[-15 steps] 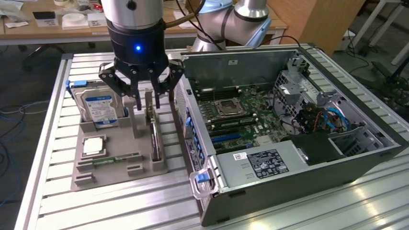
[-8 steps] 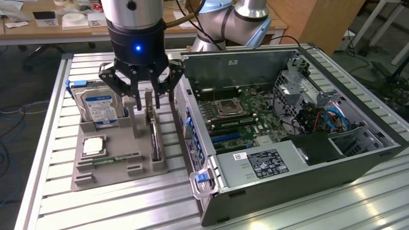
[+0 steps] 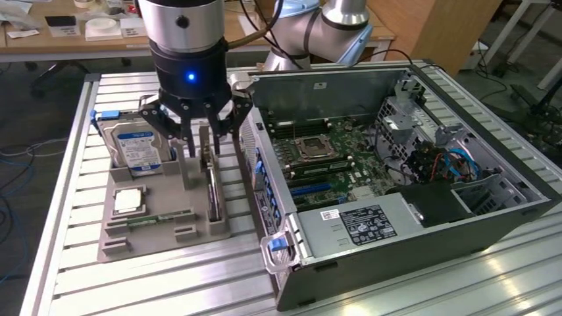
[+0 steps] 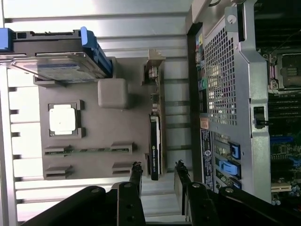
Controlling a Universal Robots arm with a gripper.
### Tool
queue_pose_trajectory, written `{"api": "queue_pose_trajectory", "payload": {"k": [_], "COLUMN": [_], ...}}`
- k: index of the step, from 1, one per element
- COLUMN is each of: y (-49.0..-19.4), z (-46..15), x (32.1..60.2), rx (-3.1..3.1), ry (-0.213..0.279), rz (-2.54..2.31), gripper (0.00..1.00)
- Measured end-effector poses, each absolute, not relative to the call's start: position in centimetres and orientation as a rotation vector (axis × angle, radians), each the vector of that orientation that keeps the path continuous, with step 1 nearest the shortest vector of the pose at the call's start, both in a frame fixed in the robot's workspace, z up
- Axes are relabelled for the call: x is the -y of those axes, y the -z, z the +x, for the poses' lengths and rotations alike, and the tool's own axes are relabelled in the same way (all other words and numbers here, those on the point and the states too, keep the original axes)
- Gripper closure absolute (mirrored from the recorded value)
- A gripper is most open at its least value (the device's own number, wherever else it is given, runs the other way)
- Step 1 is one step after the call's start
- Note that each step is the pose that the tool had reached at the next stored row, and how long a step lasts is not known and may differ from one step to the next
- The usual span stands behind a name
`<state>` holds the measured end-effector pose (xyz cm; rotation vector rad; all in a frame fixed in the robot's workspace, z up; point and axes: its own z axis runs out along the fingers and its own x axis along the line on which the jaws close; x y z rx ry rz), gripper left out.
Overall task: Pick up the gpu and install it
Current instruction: 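Pick up the gpu and move the gpu toward the slot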
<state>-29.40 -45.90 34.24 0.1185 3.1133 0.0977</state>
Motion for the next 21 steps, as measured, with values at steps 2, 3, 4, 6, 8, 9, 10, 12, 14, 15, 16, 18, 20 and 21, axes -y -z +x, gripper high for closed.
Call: {"api": "queue_pose_trajectory", "payload": {"k": [2, 3, 4, 6, 8, 9, 10, 12, 14, 15, 16, 18, 20, 21], "y": [-34.0, -33.9, -33.9, -33.9, -33.9, -33.8, -33.7, -33.5, -33.2, -33.1, -33.0, -32.9, -32.8, -32.8], "z": [-29.4, -29.4, -29.4, -29.4, -29.4, -29.4, -29.4, -29.4, -29.4, -29.4, -29.4, -29.4, -29.4, -29.4], "x": [45.9, 45.9, 45.9, 45.9, 45.9, 45.9, 45.9, 45.9, 45.9, 45.9, 45.9, 45.8, 45.6, 45.5], "rx": [-3.113, -3.113, -3.114, -3.113, -3.113, -3.113, -3.113, -3.113, -3.113, -3.113, -3.113, -3.113, -3.113, -3.113], "ry": [-0.098, -0.098, -0.097, -0.097, -0.098, -0.098, -0.102, -0.109, -0.112, -0.114, -0.117, -0.124, -0.129, -0.131], "rz": [0.118, 0.119, 0.119, 0.119, 0.119, 0.119, 0.118, 0.119, 0.119, 0.119, 0.119, 0.119, 0.119, 0.119], "gripper": [0.58, 0.58, 0.58, 0.58, 0.58, 0.58, 0.58, 0.58, 0.58, 0.58, 0.58, 0.58, 0.58, 0.58]}}
